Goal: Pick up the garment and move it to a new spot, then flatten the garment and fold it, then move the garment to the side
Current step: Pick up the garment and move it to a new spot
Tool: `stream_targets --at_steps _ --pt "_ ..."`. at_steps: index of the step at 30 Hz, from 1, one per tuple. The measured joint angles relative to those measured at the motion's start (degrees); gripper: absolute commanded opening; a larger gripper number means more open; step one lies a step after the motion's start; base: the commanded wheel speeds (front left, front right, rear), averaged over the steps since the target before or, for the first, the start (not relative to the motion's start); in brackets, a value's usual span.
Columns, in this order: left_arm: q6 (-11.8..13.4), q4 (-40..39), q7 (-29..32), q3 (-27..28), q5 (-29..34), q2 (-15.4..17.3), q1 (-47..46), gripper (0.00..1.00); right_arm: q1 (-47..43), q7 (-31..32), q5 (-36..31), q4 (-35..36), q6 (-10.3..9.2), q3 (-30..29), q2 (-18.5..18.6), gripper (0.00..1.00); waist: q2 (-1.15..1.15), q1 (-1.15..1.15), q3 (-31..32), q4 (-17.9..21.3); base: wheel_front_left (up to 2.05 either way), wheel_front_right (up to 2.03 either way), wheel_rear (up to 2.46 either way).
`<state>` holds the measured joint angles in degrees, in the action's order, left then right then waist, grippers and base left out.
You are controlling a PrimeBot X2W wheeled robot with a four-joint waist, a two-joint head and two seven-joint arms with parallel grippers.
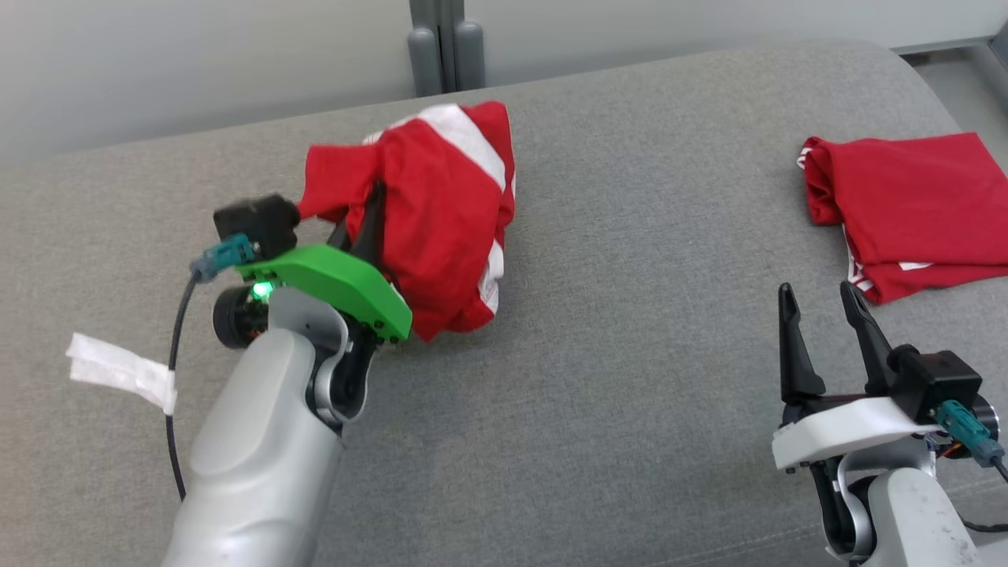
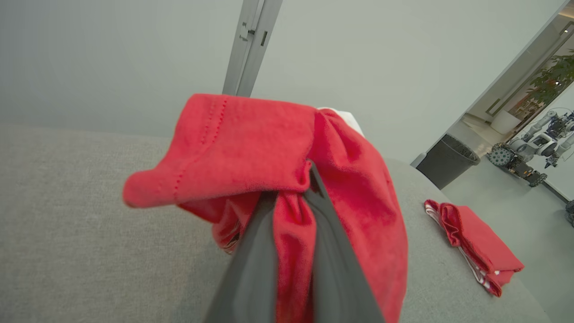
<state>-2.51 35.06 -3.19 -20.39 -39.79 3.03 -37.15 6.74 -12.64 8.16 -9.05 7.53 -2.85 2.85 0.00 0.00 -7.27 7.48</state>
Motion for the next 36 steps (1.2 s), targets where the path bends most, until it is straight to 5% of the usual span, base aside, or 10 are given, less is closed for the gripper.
stream_targets --at_steps 7,8,9,10,25,36 --pt "2.07 10.04 -5.1 -4.76 -3.65 -0.2 2.75 0.0 2.38 -0.89 0.51 -1.49 0.0 1.71 -0.02 1.0 0.0 0.0 -4.36 2.5 0.0 0.0 0.0" --pt "1.99 10.99 -5.65 -5.5 -3.92 -0.2 2.74 0.1 2.47 -1.02 0.49 -1.72 0.0 1.57 -0.02 1.0 0.0 0.0 -4.87 2.79 0.0 0.0 0.0" --pt "1.96 11.62 -6.15 -6.02 -4.24 -0.21 2.7 0.49 2.55 -1.11 0.45 -1.92 0.0 1.4 -0.02 1.0 0.0 0.0 -5.24 2.99 0.0 0.0 0.0" --pt "1.88 12.3 -6.8 -6.57 -4.65 -0.21 2.57 1.0 2.67 -1.19 0.26 -2.2 0.0 1.15 -0.02 1.0 0.0 0.0 -5.63 3.18 0.0 0.0 0.0" --pt "1.02 13.37 -11.59 -10.95 -6.23 -0.2 0.26 1.0 0.35 -1.35 -1.38 -4.42 0.0 0.1 -0.04 1.0 0.0 0.0 0.38 -0.66 0.0 0.0 0.0" --pt "2.83 4.88 -11.93 -9.34 2.14 3.03 7.41 1.0 -5.33 -0.54 -1.13 -4.14 0.0 -1.43 -0.04 1.0 0.0 0.0 8.38 -6.04 0.0 0.0 0.0"
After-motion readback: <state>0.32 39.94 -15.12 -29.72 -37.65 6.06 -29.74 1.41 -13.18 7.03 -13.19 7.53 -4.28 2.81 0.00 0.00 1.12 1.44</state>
